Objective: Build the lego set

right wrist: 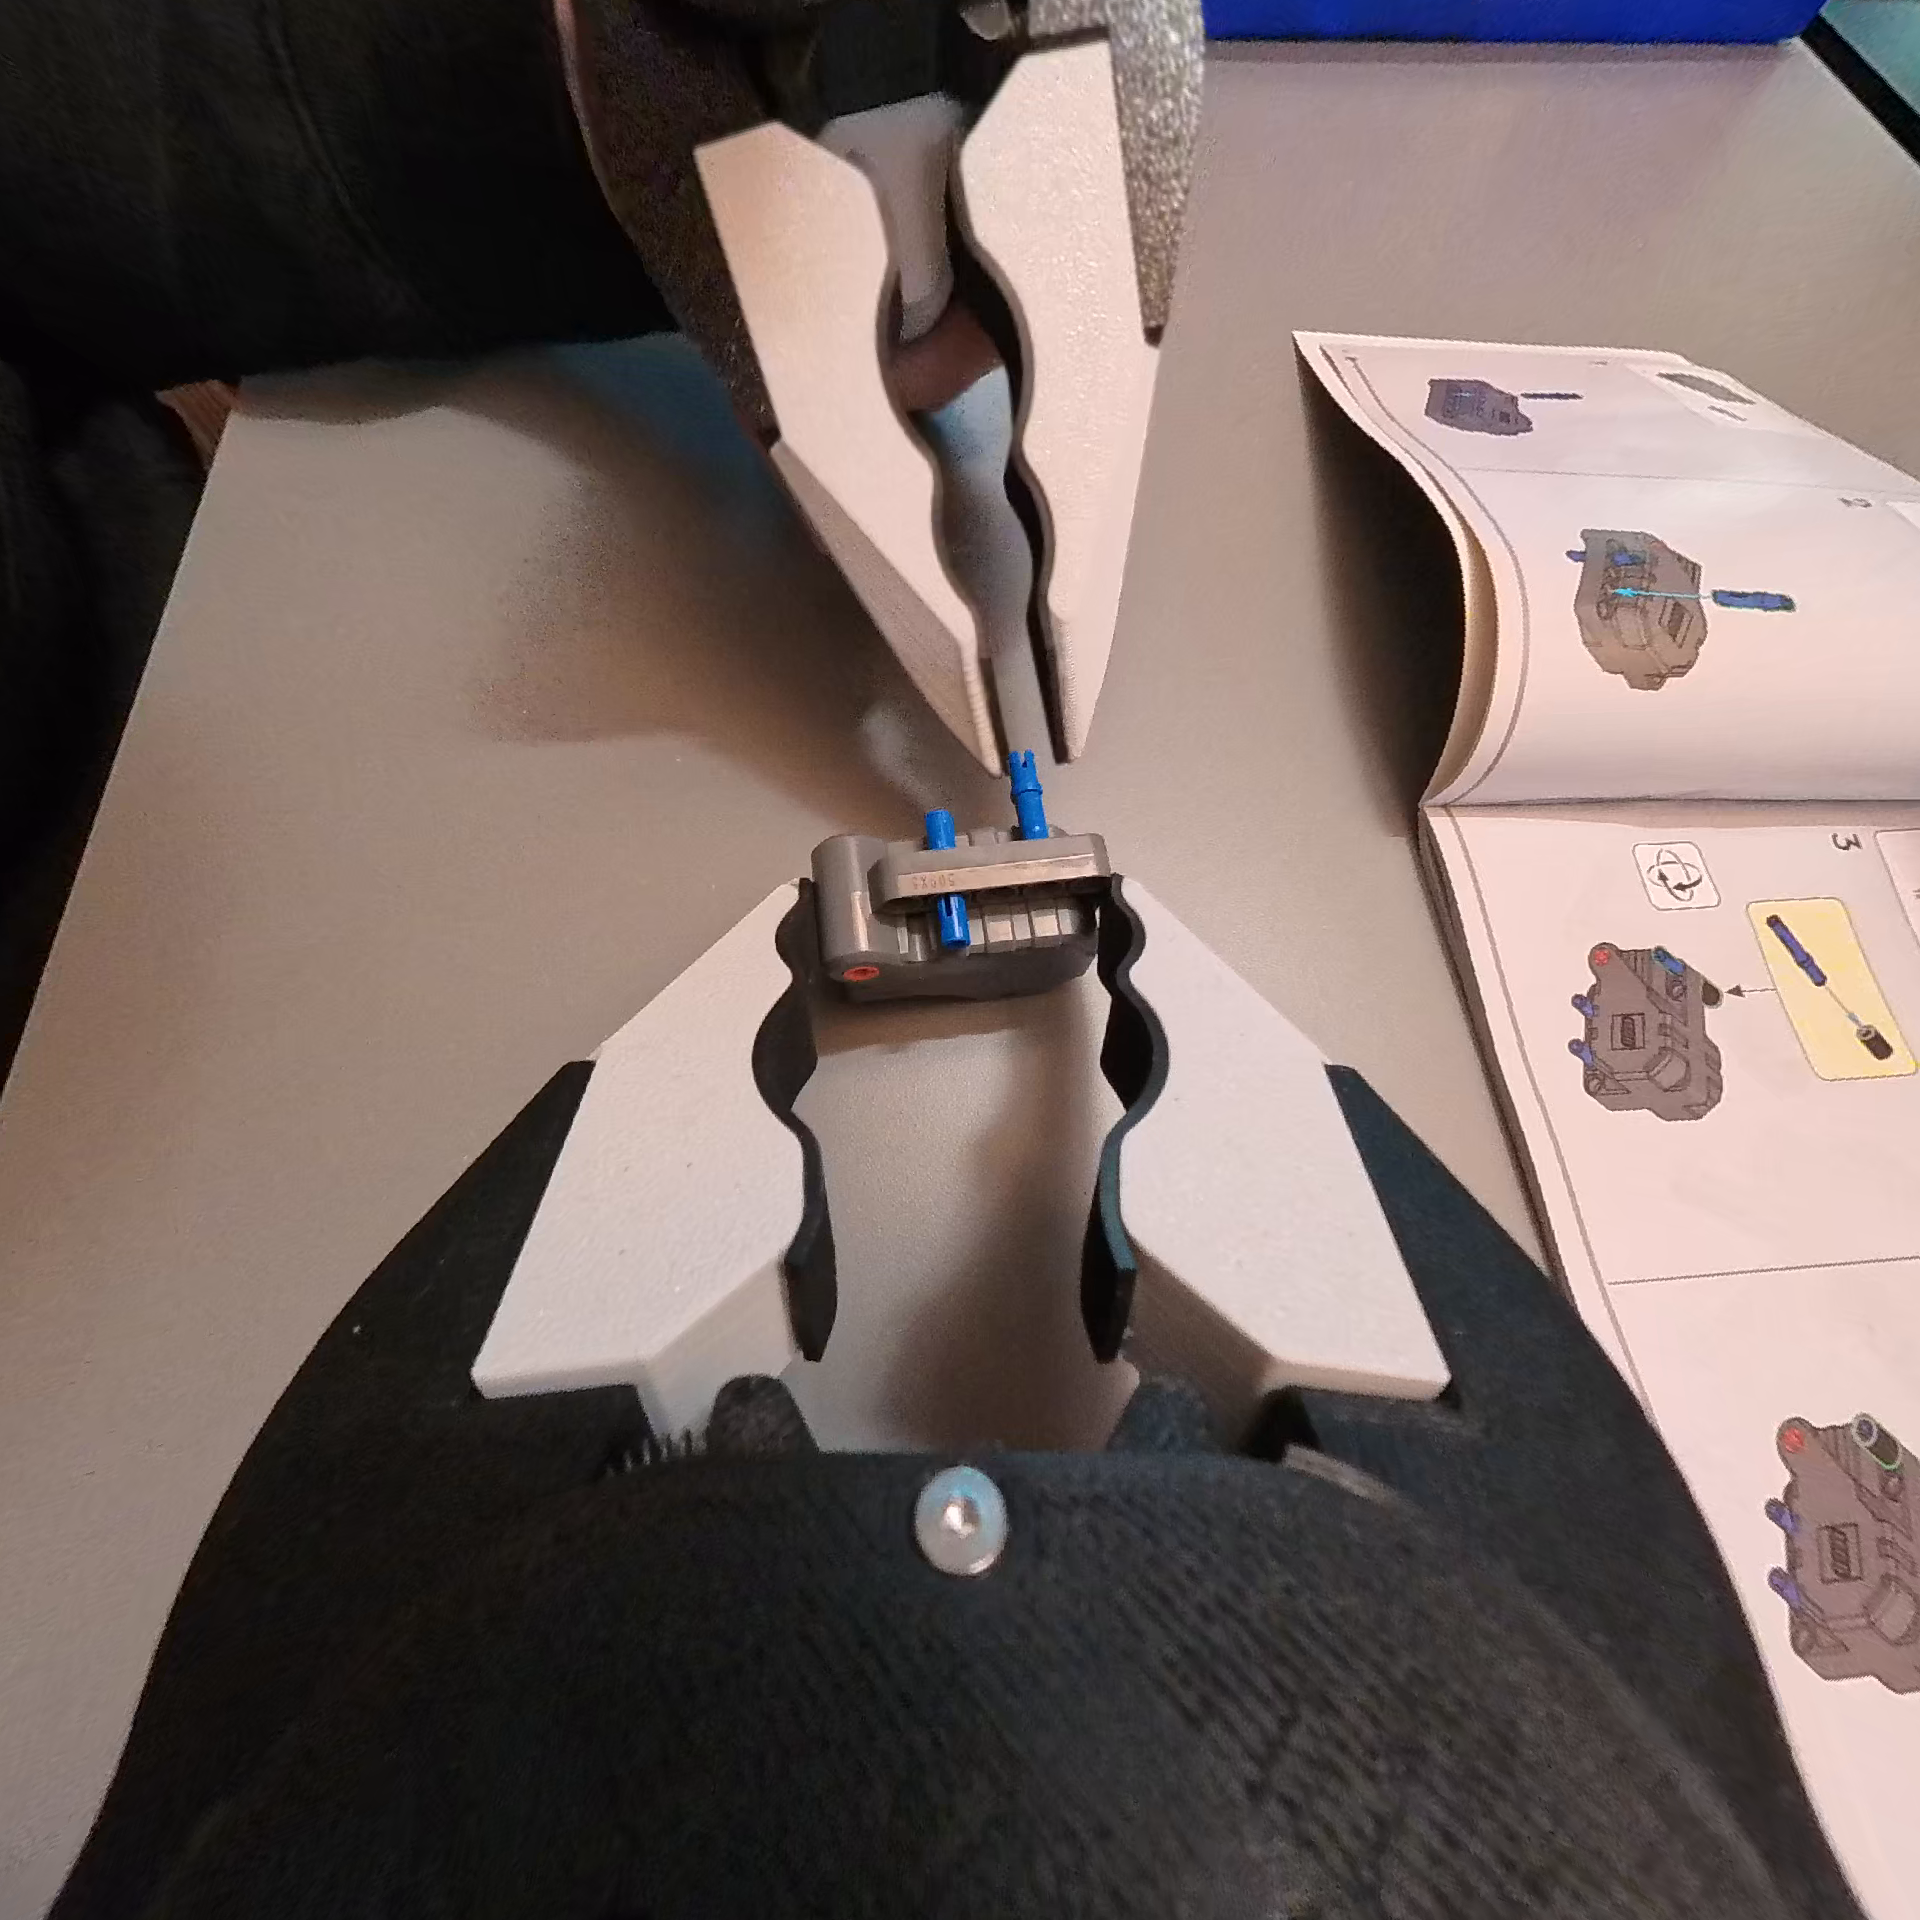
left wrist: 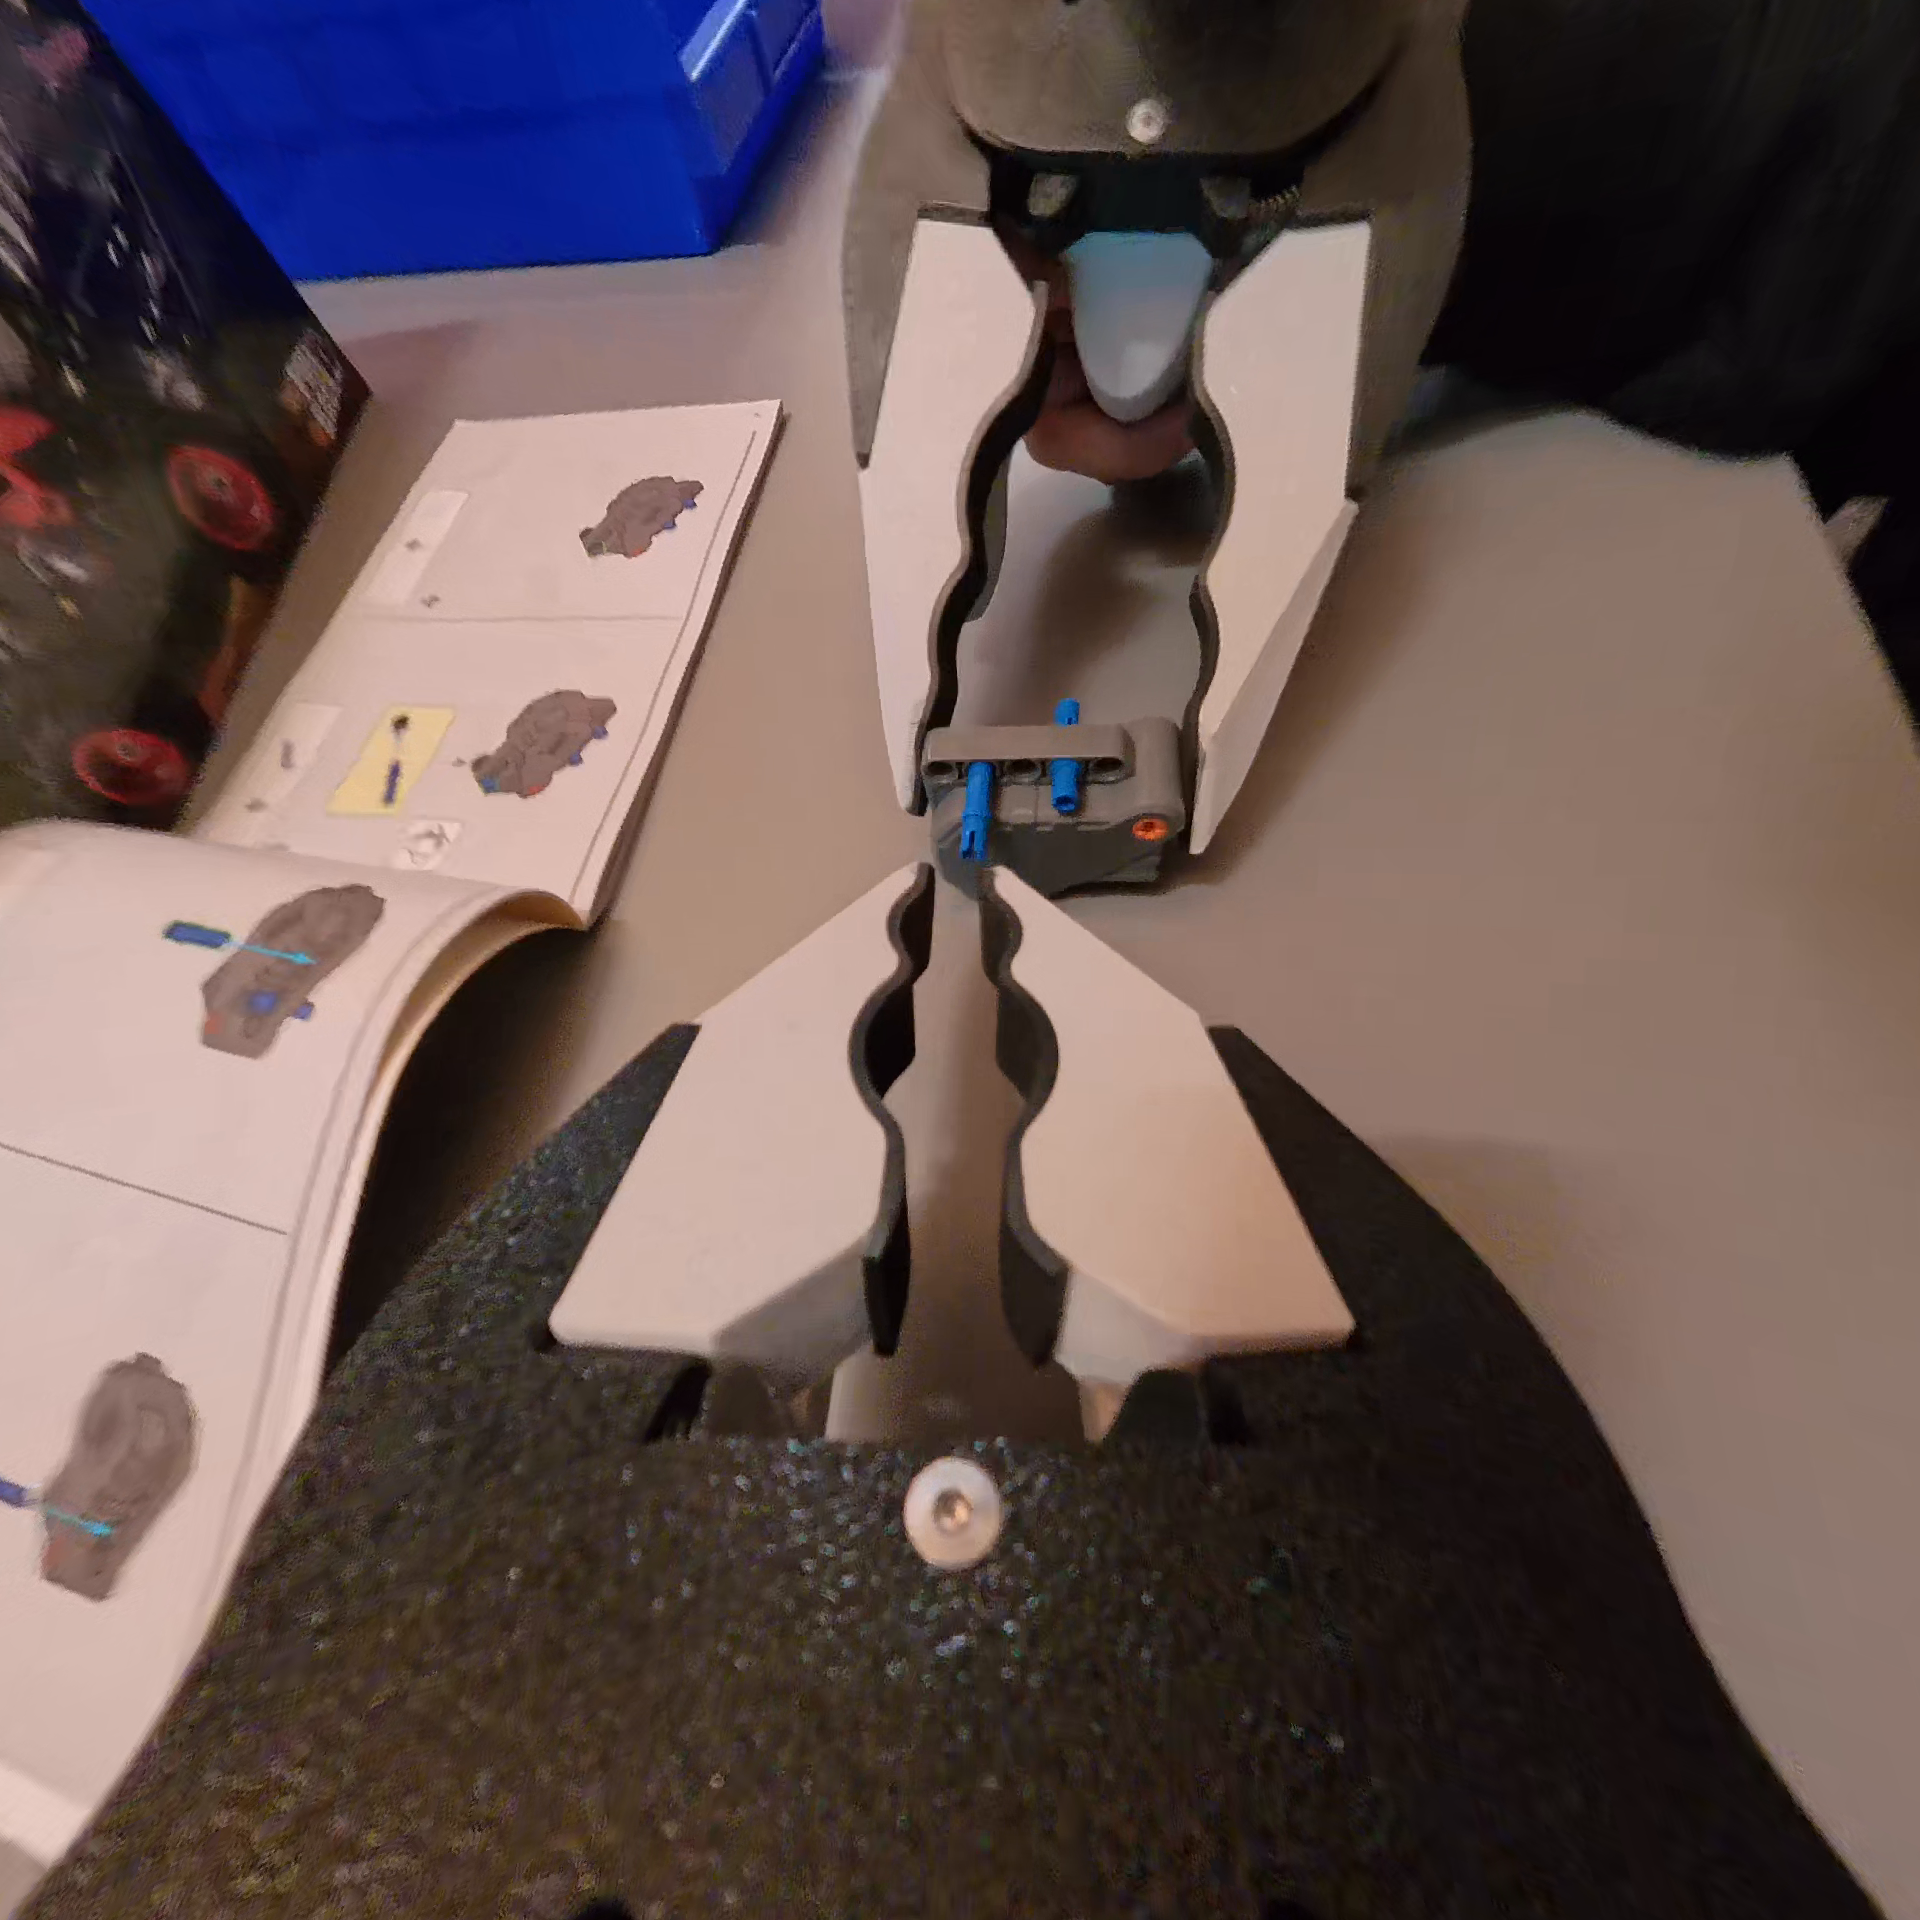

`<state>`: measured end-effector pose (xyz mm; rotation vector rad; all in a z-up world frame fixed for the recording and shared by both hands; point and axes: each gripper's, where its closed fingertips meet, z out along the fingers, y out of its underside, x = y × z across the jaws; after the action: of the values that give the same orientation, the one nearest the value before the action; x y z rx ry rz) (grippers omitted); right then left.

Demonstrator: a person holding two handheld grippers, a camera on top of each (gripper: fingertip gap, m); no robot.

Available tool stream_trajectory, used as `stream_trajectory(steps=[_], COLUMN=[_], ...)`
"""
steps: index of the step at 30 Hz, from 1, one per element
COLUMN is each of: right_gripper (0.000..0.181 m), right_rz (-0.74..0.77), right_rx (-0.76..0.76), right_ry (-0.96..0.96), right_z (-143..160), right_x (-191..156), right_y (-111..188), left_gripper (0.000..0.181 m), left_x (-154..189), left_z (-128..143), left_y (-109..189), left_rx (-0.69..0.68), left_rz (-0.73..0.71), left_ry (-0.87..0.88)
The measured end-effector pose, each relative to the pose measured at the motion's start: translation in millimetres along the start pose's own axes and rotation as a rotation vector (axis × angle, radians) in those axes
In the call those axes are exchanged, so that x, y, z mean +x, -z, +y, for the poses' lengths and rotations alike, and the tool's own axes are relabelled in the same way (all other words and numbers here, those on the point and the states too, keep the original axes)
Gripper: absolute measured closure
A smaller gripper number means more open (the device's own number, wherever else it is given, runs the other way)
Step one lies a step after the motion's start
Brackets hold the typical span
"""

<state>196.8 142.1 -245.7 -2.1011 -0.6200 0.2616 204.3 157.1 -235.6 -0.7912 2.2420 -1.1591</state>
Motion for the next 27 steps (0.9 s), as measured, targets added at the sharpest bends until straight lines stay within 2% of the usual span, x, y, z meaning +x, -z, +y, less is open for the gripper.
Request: stream_trajectory(steps=[1, 4, 10, 21, 23, 27], right_gripper=[0.129, 0.129, 0.129, 0.129, 0.129, 0.129], right_rz=[0.0, -0.003, -0.004, 0.008, 0.007, 0.003], right_rx=[0.0, -0.001, -0.002, -0.004, -0.005, -0.005], right_ry=[0.0, -0.002, 0.001, 0.013, 0.012, 0.009], right_z=[0.0, 0.1, 0.3, 0.7, 0.7, 0.7], right_x=[0.0, -0.2, -0.7, -0.7, -0.7, -1.0], right_y=[0.0, -0.1, -0.3, 0.0, 0.0, -0.3], left_gripper=[0.175, 0.176, 0.179, 0.18, 0.18, 0.174], left_x=[-0.1, 0.6, 3.4, 6.5, 6.9, 5.2], left_z=[-0.2, -2.8, -4.4, -7.0, -6.8, -6.1], left_y=[-0.2, -1.1, -1.7, -2.0, -2.1, -1.2], left_rx=[0.0, 0.004, 0.007, -0.043, -0.041, -0.014], left_rz=[-0.02, -0.052, -0.035, 0.251, 0.265, 0.172], left_ry=[-0.048, -0.12, -0.1, 0.748, 0.743, 0.465])
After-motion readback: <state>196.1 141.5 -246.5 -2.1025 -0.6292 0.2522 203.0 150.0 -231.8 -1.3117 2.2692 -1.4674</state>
